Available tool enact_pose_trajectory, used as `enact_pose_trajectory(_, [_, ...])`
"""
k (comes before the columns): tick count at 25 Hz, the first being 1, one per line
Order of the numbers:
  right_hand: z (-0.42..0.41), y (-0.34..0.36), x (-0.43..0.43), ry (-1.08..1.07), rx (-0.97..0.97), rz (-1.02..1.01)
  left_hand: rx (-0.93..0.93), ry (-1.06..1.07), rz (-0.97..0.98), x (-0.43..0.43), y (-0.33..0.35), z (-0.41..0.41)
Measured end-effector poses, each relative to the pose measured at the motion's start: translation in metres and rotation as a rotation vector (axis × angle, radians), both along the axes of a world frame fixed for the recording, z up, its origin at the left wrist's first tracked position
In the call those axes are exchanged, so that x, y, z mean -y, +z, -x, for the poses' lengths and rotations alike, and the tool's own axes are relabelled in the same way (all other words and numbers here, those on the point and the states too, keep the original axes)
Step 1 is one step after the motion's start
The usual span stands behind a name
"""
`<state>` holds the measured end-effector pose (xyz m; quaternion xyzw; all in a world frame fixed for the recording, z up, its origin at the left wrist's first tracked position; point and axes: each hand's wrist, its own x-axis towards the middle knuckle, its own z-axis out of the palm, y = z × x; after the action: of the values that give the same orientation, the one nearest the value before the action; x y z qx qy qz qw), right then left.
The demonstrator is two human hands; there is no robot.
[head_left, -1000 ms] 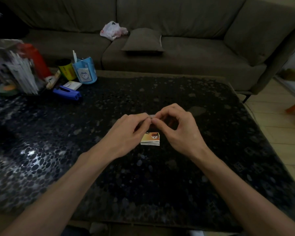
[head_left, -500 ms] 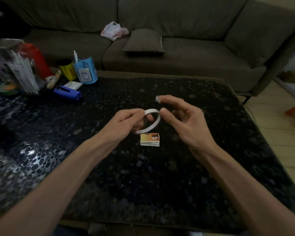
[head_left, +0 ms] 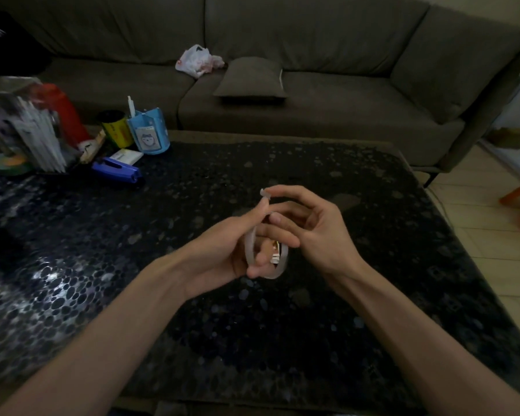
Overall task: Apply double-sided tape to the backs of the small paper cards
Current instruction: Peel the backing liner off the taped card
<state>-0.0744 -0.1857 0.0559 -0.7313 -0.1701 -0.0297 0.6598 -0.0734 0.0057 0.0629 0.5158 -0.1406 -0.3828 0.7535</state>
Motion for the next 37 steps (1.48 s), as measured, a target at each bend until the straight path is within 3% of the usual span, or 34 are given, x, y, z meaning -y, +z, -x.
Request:
enact_pose_trajectory(2, [0.001,-0.001,-0.004,0.013,-0.031,-0.004,-0.074,-0.01,0.149,0.007,-0.003,0.004])
enact_pose_trajectory(5, [0.0,0.001,-0.003,-0.092,-0.076,-0.041,-0.164,0.188,0.243,0.012,-0.004,0.002])
enact_pose_trajectory(7, [-0.002,0.002,0.001,-0.193,-0.113,-0.049,-0.102,0.435,0.128,0.011,-0.003,-0.002])
enact_pose_trajectory(10, [-0.002,0.003,0.005,-0.199,-0.206,-0.072,0.369,0.669,-0.284,0.005,-0.007,-0.003])
enact_pose_trajectory(12, [-0.001,0.004,0.004,-0.16,-0.237,-0.047,0.554,0.693,-0.424,0.007,-0.009,-0.002])
enact_pose_trajectory(20, [0.001,0.004,-0.001,-0.113,-0.246,0.025,0.629,0.76,-0.43,0.011,-0.009,0.001])
enact_pose_trajectory(25, [0.003,0.003,-0.008,-0.064,-0.263,0.034,0.661,0.949,-0.556,0.012,-0.01,-0.002])
enact_pose_trajectory(29, [0.005,0.005,-0.016,-0.015,-0.29,0.141,0.618,1.033,-0.621,0.012,-0.011,-0.002])
enact_pose_trajectory(33, [0.002,0.004,-0.016,-0.088,-0.342,0.229,0.427,0.963,-0.522,0.012,-0.006,0.0])
enact_pose_trajectory(37, [0.003,0.002,-0.005,-0.374,-0.011,0.351,0.2,0.81,-0.429,0.014,-0.003,0.003])
